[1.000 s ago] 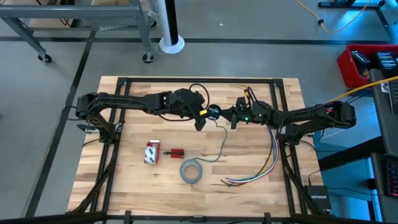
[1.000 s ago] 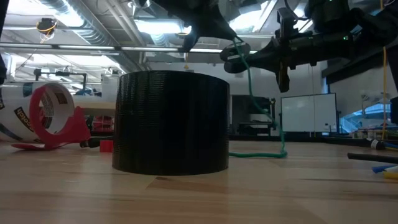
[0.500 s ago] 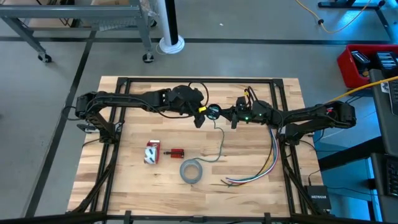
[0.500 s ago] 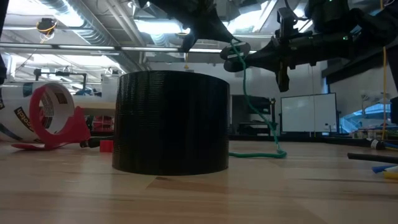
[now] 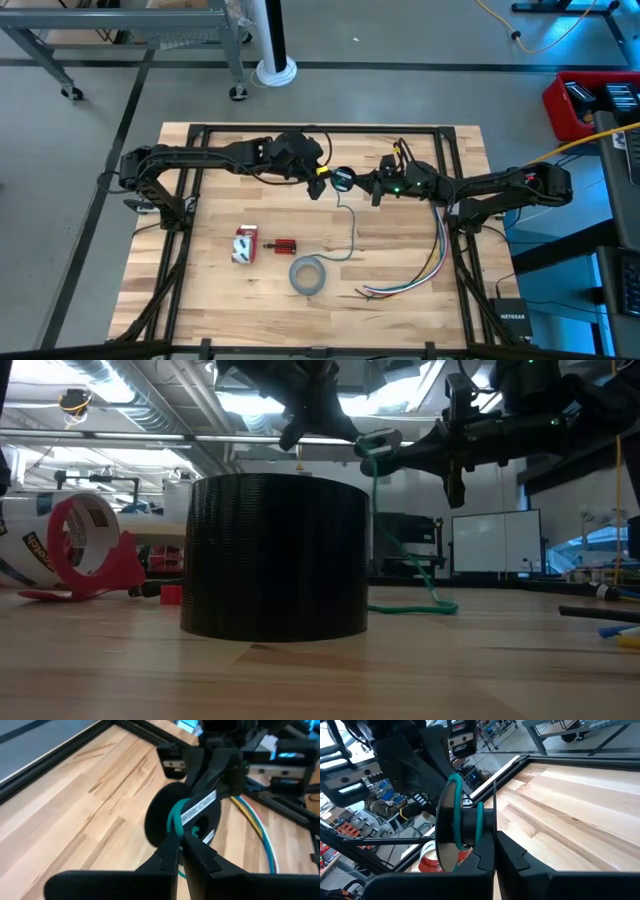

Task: Coil cords
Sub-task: Coil the green wire onto the spool

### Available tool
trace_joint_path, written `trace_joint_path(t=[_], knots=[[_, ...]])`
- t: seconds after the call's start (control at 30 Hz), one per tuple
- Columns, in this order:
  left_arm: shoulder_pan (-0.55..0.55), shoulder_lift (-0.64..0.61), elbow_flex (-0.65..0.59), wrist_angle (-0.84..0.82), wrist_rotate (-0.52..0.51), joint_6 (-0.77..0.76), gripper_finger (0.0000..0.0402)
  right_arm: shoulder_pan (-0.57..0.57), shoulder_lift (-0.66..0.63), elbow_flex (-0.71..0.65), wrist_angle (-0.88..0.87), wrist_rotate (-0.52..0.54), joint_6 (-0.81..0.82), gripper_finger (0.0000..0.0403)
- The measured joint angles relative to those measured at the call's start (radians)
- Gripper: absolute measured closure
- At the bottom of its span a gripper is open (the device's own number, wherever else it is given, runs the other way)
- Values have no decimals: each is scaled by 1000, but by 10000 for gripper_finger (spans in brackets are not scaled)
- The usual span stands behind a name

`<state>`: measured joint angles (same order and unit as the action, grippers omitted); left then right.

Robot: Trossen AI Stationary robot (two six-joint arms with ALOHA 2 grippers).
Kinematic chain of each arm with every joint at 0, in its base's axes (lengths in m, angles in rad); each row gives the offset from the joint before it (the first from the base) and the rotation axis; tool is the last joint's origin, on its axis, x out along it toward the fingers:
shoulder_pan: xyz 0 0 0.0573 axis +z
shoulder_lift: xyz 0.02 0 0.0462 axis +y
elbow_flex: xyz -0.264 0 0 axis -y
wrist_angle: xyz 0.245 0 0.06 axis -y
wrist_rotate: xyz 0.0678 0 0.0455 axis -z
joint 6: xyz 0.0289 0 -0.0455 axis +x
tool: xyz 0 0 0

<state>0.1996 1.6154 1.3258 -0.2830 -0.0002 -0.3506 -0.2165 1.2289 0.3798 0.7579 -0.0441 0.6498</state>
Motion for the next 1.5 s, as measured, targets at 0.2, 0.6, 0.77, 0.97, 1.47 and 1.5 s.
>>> trace_joint_path(t=[0.2,0.6,0.77,0.97,1.47,1.5], knots=[[11,0,0,-39,-1,47,385,0,0,0,0,0,0,401],[-7,0,0,-81,-7,52,384,0,-1,2,113,24,0,401],[-23,0,0,-89,-6,67,384,0,-1,2,114,43,0,401],[-41,0,0,-196,-17,93,384,0,-1,2,115,60,-1,401],[-51,0,0,-367,-89,93,384,0,-1,2,160,59,-3,401],[-51,0,0,-375,-89,97,384,0,-1,2,160,59,-3,401]])
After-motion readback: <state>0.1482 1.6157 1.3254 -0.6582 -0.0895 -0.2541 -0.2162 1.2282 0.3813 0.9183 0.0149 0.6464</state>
